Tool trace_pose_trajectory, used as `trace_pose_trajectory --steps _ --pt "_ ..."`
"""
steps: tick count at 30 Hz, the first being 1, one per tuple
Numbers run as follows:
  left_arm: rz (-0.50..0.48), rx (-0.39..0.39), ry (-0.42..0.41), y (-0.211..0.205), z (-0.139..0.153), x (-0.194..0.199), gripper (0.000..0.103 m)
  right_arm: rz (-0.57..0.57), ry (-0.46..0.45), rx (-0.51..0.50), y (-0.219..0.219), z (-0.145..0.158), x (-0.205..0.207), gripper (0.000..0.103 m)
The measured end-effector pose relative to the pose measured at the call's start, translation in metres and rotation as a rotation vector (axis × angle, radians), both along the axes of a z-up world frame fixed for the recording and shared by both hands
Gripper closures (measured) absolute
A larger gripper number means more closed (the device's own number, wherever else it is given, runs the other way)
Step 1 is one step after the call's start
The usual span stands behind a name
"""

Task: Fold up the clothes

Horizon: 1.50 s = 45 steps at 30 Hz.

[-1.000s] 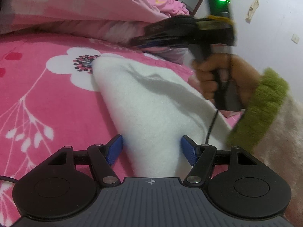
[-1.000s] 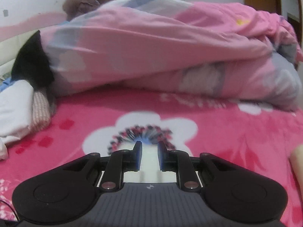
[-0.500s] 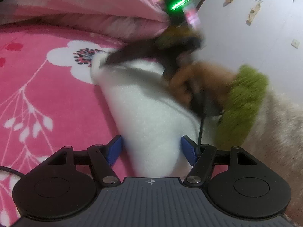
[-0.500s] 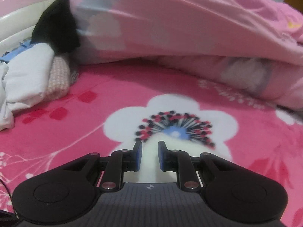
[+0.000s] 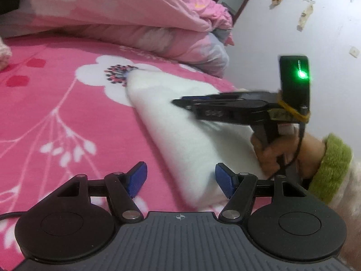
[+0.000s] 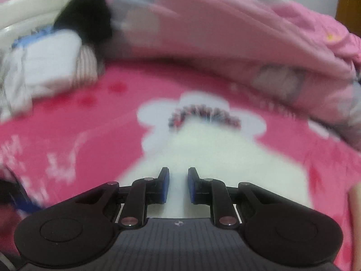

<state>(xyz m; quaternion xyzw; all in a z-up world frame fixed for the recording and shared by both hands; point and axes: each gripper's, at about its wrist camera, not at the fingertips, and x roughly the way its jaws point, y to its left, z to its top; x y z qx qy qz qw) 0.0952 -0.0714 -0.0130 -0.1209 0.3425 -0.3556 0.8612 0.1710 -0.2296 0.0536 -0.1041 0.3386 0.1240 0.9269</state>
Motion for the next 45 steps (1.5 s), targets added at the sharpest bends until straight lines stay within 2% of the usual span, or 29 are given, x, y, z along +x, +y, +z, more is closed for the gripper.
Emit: trace_pose_trajectory --steps 3,5,6,9,12,14,17,23,25,27,28,32,34,36,39,40,42,45 --pt "0.04 0.033 0.004 0.006 0.005 -0.002 0.036 -0.064 0.004 0.112 -0.013 0.003 0.0 0.084" --pt "0.059 0.051 -0.003 0.011 0.009 -0.003 0.036 -0.083 -0.014 0.084 -0.007 0.011 -0.009 0.084" --pt "0.067 0.059 -0.009 0.014 0.01 -0.003 0.036 -0.089 -0.028 0.081 -0.005 0.017 -0.017 0.084" --pt "0.093 0.07 -0.005 0.015 0.012 0.001 0.036 -0.07 -0.112 0.16 -0.005 0.04 -0.062 0.084" --pt "0.127 0.081 0.018 0.015 0.013 0.006 0.037 -0.074 -0.054 0.041 0.005 0.01 -0.07 0.083" --pt "0.153 0.09 0.035 0.014 0.016 0.007 0.037 -0.086 -0.096 0.048 0.004 -0.006 -0.077 0.083" --pt "0.167 0.112 0.014 0.01 0.025 0.007 0.037 -0.132 -0.077 0.094 0.001 0.009 -0.077 0.083" --pt "0.109 0.189 -0.099 -0.029 0.045 0.004 0.036 -0.227 -0.164 0.203 -0.028 0.045 -0.13 0.082" --pt "0.058 0.225 -0.103 -0.05 0.042 0.004 0.036 -0.291 -0.093 0.131 -0.038 0.024 -0.131 0.082" --pt "0.023 0.275 -0.109 -0.07 0.037 0.003 0.035 -0.293 -0.078 0.103 -0.045 -0.008 -0.132 0.082" --pt "0.013 0.307 -0.114 -0.079 0.033 0.001 0.035 -0.292 -0.077 0.105 -0.047 -0.012 -0.134 0.082" --pt "0.012 0.379 -0.144 -0.096 0.026 -0.006 0.031 -0.326 -0.086 0.091 -0.053 0.01 -0.142 0.082" --pt "0.012 0.398 -0.147 -0.099 0.026 -0.007 0.03 -0.368 -0.124 0.084 -0.06 0.017 -0.149 0.082" --pt "0.013 0.42 -0.143 -0.103 0.027 -0.007 0.026 -0.392 -0.112 0.087 -0.068 0.009 -0.15 0.083" --pt "0.016 0.45 -0.139 -0.109 0.028 -0.007 0.023 -0.36 -0.12 0.024 -0.067 -0.016 -0.151 0.084" --pt "0.018 0.463 -0.147 -0.11 0.029 -0.008 0.023 -0.361 -0.115 0.016 -0.066 -0.014 -0.15 0.084" --pt "0.023 0.485 -0.16 -0.113 0.03 -0.011 0.021 -0.377 -0.117 0.025 -0.064 0.001 -0.151 0.084" --pt "0.025 0.505 -0.166 -0.117 0.031 -0.013 0.02 -0.393 -0.194 0.033 -0.061 0.02 -0.155 0.083"
